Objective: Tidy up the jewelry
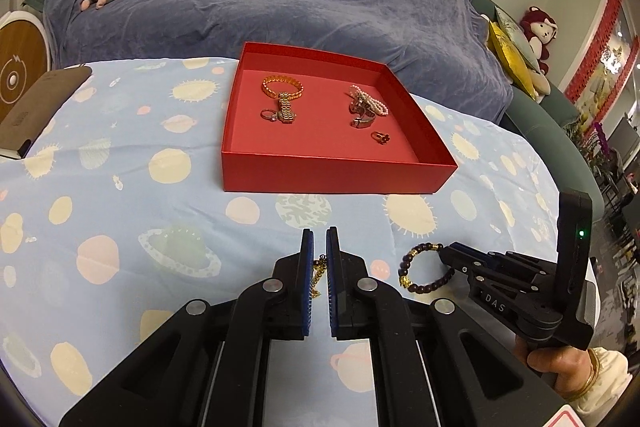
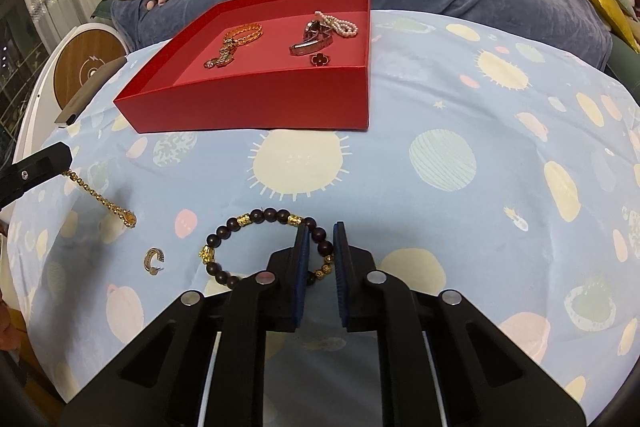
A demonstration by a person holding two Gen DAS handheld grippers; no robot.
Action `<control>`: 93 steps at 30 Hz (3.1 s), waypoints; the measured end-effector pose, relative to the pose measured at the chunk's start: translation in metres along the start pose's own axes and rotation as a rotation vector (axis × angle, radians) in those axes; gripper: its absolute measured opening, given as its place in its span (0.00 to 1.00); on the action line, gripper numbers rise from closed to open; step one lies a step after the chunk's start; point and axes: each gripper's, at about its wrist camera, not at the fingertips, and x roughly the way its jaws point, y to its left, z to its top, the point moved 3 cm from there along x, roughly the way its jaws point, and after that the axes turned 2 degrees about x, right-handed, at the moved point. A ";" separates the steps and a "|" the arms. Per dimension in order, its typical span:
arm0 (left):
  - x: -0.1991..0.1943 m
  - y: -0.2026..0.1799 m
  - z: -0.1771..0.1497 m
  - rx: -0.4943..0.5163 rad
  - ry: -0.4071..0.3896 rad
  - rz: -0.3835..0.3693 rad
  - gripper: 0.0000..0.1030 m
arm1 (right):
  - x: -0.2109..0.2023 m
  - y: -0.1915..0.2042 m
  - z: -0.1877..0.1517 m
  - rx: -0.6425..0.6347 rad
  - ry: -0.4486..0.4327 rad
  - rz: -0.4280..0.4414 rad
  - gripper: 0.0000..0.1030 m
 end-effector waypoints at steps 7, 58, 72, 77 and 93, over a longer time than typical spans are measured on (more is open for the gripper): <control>-0.001 -0.001 0.004 -0.011 -0.007 0.001 0.04 | -0.018 0.007 0.007 -0.004 -0.035 0.035 0.07; 0.045 0.010 0.130 -0.011 -0.110 0.099 0.04 | -0.046 0.020 0.145 0.052 -0.241 0.112 0.07; 0.076 0.016 0.144 0.022 -0.079 0.122 0.04 | 0.013 0.043 0.157 0.056 -0.162 0.158 0.07; 0.091 0.025 0.139 0.018 -0.042 0.137 0.04 | 0.033 0.039 0.152 0.062 -0.119 0.144 0.07; 0.086 0.037 0.133 -0.076 -0.029 0.140 0.49 | 0.012 0.009 0.147 0.048 -0.147 0.021 0.26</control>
